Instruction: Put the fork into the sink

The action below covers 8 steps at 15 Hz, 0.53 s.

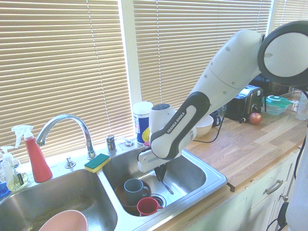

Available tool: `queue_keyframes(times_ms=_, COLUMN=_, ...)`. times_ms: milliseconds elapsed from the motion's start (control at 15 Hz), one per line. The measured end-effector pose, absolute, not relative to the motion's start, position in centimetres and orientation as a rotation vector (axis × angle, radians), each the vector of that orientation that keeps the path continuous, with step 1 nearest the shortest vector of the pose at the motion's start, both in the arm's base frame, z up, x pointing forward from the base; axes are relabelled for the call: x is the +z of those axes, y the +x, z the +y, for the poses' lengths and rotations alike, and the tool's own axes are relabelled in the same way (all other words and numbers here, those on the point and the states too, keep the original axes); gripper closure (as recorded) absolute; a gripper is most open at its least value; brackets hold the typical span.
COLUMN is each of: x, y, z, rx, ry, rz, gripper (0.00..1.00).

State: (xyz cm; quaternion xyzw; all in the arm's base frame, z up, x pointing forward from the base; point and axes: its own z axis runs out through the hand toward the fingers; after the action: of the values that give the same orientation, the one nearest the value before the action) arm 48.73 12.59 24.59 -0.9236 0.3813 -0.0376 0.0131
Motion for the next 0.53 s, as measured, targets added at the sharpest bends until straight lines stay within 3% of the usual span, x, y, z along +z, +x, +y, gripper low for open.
queue_keyframes(times_ms=133, x=22.0, y=49.1, z=12.2, rx=-0.096, ry=-2.877, rz=1.206, gripper=1.0)
queue_keyframes(times_ms=200, x=21.1, y=49.3, z=12.0, rx=-0.085, ry=-2.881, rz=1.214, gripper=0.0)
queue_keyframes(times_ms=533, x=19.4, y=50.0, z=12.5, rx=-0.072, ry=-2.89, rz=1.217, gripper=0.0)
